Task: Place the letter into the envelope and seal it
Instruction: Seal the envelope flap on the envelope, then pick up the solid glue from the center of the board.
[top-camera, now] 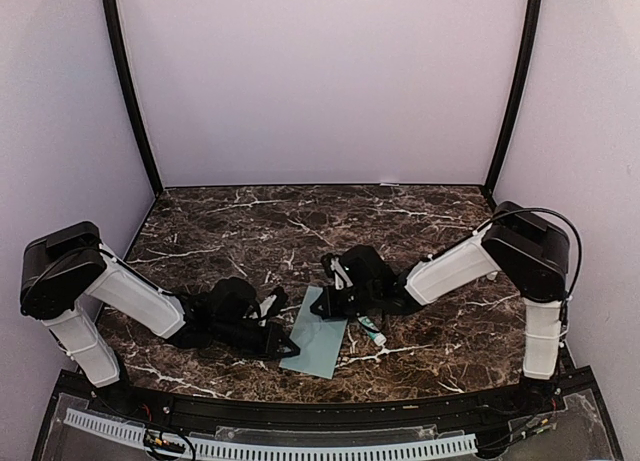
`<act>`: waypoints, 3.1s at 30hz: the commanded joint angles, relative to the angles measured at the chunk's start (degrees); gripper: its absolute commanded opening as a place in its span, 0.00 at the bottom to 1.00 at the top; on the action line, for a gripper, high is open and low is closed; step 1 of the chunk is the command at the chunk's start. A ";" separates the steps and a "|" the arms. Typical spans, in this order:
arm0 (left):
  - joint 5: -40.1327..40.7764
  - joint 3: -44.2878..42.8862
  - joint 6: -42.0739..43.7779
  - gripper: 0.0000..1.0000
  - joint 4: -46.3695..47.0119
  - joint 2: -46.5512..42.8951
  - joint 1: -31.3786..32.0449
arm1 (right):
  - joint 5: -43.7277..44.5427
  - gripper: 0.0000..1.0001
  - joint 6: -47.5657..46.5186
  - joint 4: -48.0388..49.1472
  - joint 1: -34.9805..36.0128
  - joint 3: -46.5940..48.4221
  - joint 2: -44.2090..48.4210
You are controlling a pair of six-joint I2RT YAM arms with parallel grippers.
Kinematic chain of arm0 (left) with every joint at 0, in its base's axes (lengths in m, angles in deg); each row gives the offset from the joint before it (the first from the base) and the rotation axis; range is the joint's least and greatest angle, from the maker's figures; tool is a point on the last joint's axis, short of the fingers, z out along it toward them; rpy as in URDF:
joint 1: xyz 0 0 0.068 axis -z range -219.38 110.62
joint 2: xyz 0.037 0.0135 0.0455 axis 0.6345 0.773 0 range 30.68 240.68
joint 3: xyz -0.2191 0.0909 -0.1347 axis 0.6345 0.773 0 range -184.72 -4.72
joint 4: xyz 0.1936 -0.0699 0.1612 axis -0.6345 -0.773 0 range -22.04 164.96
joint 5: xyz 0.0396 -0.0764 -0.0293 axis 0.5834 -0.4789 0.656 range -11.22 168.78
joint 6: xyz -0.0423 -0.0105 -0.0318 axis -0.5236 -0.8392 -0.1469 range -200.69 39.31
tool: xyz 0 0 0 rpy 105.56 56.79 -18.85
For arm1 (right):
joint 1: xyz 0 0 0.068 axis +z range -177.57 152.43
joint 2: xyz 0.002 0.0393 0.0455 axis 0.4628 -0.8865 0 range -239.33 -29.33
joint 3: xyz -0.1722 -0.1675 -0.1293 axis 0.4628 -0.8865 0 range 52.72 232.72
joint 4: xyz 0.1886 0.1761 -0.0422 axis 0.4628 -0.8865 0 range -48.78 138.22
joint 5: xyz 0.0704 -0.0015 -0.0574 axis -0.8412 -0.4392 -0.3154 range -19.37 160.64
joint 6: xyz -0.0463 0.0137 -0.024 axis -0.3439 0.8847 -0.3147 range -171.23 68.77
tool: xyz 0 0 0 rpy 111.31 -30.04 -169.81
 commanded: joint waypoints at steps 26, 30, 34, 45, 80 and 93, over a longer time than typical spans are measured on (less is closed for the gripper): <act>1.45 1.27 0.90 0.00 -5.78 0.58 0.46 | 1.74 0.00 3.81 -6.64 6.70 -8.40 3.73; 1.51 1.33 0.90 0.00 -5.90 0.53 0.42 | 1.08 0.00 4.05 -6.55 7.79 -8.25 3.81; 1.59 1.44 0.80 0.00 -5.82 0.32 0.41 | 0.34 0.00 4.39 -6.21 9.05 -8.27 3.77; 1.78 1.19 0.76 0.00 -5.96 0.25 0.45 | 0.50 0.00 4.70 -5.98 10.33 -8.04 6.01; -5.56 -27.30 29.70 0.74 -38.56 -24.74 -32.05 | 16.50 0.61 -6.09 -31.06 4.26 -20.86 37.91; 0.24 -19.17 34.80 0.74 -33.75 -24.27 -33.01 | 18.21 0.47 -7.65 -31.10 7.53 -15.21 28.26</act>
